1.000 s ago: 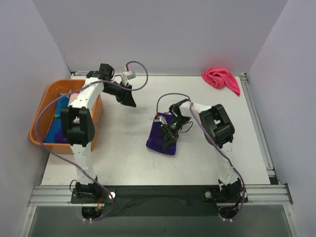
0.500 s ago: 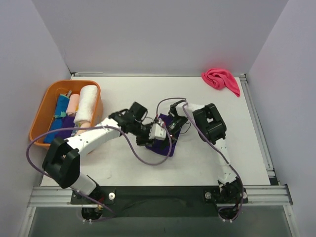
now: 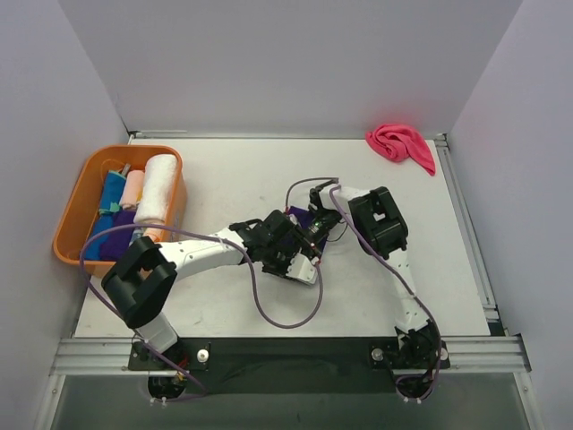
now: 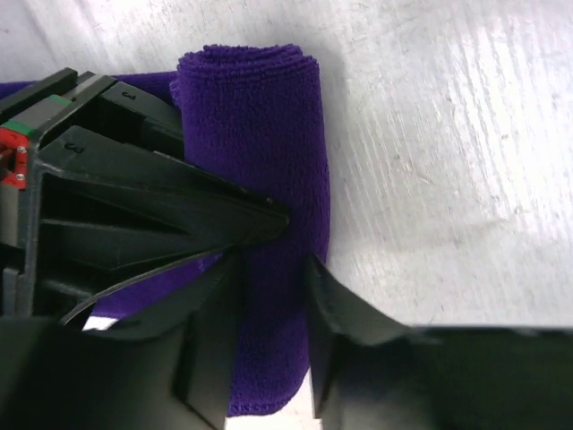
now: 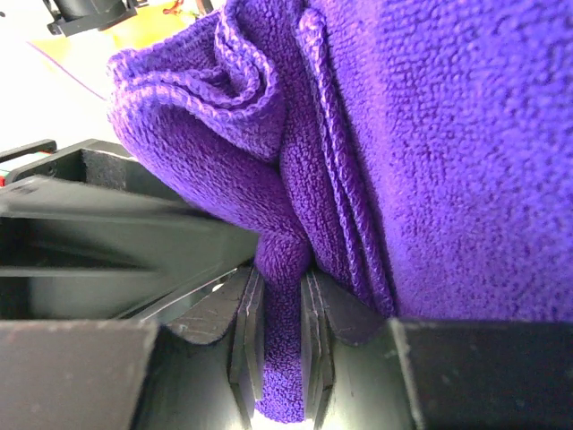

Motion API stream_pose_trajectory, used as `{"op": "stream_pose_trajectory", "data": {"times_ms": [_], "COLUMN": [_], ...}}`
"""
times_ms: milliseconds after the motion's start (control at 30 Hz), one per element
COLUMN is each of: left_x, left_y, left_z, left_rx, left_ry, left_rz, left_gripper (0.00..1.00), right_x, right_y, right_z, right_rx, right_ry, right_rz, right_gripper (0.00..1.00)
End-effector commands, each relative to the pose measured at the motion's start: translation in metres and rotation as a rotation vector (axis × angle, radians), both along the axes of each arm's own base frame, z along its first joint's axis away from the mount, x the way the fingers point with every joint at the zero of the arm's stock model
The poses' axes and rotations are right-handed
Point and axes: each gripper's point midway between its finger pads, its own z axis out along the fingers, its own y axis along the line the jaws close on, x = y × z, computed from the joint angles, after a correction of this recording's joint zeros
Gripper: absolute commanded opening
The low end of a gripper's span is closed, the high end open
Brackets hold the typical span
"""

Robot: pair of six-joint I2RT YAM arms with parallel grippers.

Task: Roll the towels
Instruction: Roll the towel

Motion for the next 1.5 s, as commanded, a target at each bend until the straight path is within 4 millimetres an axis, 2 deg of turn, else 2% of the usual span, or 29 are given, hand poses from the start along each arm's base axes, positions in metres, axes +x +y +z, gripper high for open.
{"op": "stream_pose_trajectory", "data": {"times_ms": [0,133,233,300,400,433,467,533,567,600,633,667,700,733,800,833,900,933,1000,1033,1133,1233,1300,1333,1367,1433,1467], "left_x": [0.004,-0.018,-0.036,-0.044,-0.050,-0.049,-0.043,-0.047,-0.040,-0.037,-0.034,-0.028,-0.022,-0.020,-0.003,-0.001,0.006,0.015,0.020,0.026,0.037,0.039,0.043,0.044,0.044,0.045,0.046], "left_y": [-0.005,0.014,0.022,0.027,0.028,0.029,0.022,0.020,0.023,0.016,0.018,0.021,0.016,0.017,0.017,0.015,0.018,0.013,0.014,0.010,0.007,0.009,0.009,0.010,0.011,0.013,0.013], "left_z": [-0.017,-0.043,-0.047,-0.050,-0.047,-0.049,-0.041,-0.039,-0.036,-0.022,-0.027,-0.026,-0.012,-0.020,-0.013,-0.020,-0.022,-0.027,-0.031,-0.038,-0.046,-0.056,-0.057,-0.064,-0.065,-0.072,-0.074], "left_rx": [0.015,0.103,0.127,0.148,0.167,0.176,0.158,0.168,0.164,0.150,0.171,0.168,0.151,0.166,0.155,0.160,0.170,0.169,0.190,0.195,0.210,0.245,0.260,0.273,0.276,0.293,0.295], "left_ry": [0.000,0.137,0.224,0.275,0.367,0.399,0.414,0.514,0.552,0.605,0.659,0.701,0.749,0.799,0.842,0.888,0.929,0.932,0.952,0.959,0.985,1.029,1.039,1.054,1.061,1.068,1.070], "left_rz": [0.006,0.053,0.072,0.101,0.136,0.156,0.171,0.202,0.234,0.238,0.264,0.292,0.300,0.322,0.355,0.364,0.385,0.388,0.397,0.400,0.417,0.436,0.445,0.454,0.456,0.457,0.454], "left_gripper": [0.38,0.17,0.11,0.09,0.06,0.05,0.05,0.04,0.04,0.04,0.04,0.04,0.05,0.04,0.05,0.05,0.06,0.07,0.08,0.08,0.09,0.09,0.10,0.10,0.10,0.11,0.11], "right_x": [0.000,0.013,0.031,0.046,0.069,0.077,0.082,0.095,0.093,0.093,0.102,0.091,0.089,0.088,0.075,0.070,0.055,0.049,0.037,0.032,0.013,-0.003,-0.007,-0.010,-0.008,-0.008,-0.004], "right_y": [-0.009,-0.014,-0.022,-0.030,-0.043,-0.049,-0.052,-0.067,-0.073,-0.081,-0.096,-0.107,-0.116,-0.131,-0.145,-0.151,-0.155,-0.155,-0.154,-0.153,-0.149,-0.138,-0.135,-0.125,-0.125,-0.109,-0.108], "right_z": [-0.001,0.007,0.018,0.029,0.045,0.049,0.061,0.072,0.088,0.093,0.097,0.107,0.111,0.124,0.121,0.130,0.128,0.136,0.135,0.140,0.138,0.136,0.131,0.131,0.127,0.124,0.121], "right_rx": [-0.028,-0.034,-0.037,-0.044,-0.066,-0.080,-0.076,-0.076,-0.063,-0.069,-0.066,-0.067,-0.070,-0.075,-0.109,-0.110,-0.127,-0.117,-0.124,-0.122,-0.136,-0.149,-0.196,-0.181,-0.220,-0.220,-0.246], "right_ry": [0.001,-0.028,-0.091,-0.133,-0.236,-0.277,-0.319,-0.376,-0.417,-0.424,-0.469,-0.490,-0.515,-0.566,-0.581,-0.627,-0.639,-0.675,-0.679,-0.705,-0.755,-0.841,-0.903,-0.963,-1.005,-1.076,-1.107], "right_rz": [0.022,-0.007,-0.036,-0.068,-0.098,-0.102,-0.116,-0.161,-0.186,-0.224,-0.282,-0.307,-0.320,-0.352,-0.357,-0.364,-0.351,-0.348,-0.335,-0.330,-0.269,-0.183,-0.127,-0.084,-0.056,0.006,0.022], "right_gripper": [0.12,0.25,0.34,0.36,0.47,0.48,0.49,0.49,0.49,0.49,0.49,0.49,0.49,0.49,0.50,0.50,0.50,0.50,0.50,0.50,0.50,0.50,0.51,0.52,0.52,0.56,0.57]}}
